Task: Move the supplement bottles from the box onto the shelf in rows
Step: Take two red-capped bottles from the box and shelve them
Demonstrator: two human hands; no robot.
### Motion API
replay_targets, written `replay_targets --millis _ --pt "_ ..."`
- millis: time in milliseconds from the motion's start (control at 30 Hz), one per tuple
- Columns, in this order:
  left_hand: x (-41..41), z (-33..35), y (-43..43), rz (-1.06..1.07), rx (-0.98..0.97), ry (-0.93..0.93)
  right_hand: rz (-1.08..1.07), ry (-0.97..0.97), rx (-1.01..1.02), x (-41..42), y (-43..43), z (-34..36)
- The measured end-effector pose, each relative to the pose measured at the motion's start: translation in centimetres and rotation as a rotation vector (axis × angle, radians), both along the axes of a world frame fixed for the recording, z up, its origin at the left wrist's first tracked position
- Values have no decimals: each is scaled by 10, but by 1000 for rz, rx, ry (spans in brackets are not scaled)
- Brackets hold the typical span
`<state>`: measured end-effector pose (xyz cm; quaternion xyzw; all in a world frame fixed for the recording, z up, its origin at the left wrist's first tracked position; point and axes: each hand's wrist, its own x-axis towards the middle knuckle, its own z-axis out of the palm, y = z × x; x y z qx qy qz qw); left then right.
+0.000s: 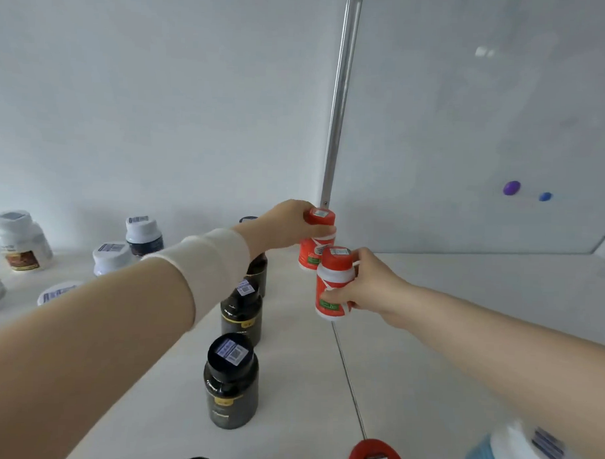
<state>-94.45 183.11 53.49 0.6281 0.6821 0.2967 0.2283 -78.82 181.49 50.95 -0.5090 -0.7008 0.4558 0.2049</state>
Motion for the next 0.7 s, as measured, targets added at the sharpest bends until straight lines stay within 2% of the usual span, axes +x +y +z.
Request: replay_targets --millis 200,700 --pt "-14 -8 30 4 -110 113 54 -133 77 -16 23 -15" --pt "-22 -20 54 11 -211 186 101 -180 101 -34 36 -25"
